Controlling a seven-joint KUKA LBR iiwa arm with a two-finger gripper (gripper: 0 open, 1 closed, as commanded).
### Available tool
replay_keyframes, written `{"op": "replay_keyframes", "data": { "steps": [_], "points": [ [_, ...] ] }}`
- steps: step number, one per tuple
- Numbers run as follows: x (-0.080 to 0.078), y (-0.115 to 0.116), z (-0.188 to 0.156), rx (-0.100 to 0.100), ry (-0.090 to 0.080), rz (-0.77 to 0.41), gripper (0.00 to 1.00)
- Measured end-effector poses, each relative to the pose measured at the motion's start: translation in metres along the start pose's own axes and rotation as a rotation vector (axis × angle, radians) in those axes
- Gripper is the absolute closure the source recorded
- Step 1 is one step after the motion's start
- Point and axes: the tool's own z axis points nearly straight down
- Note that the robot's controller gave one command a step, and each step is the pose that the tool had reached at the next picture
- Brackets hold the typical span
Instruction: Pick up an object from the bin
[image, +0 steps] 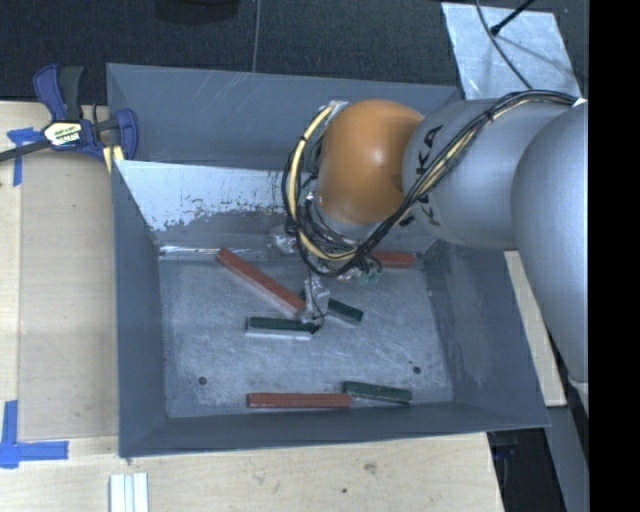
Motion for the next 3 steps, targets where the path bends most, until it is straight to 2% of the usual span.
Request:
{"op": "replay_keyframes", "data": {
  "steps": [1, 2, 3],
  "points": [
    [-0.0022, 0.0356, 0.0136, 0.000, 0.000, 0.167, 0.00],
    [-0.0092, 0.0345, 0.0235, 0.000, 0.003, 0.230, 0.00],
    [-0.0118, 0.0347, 0.0217, -0.001, -0.009, 0.231, 1.00]
  ]
}}
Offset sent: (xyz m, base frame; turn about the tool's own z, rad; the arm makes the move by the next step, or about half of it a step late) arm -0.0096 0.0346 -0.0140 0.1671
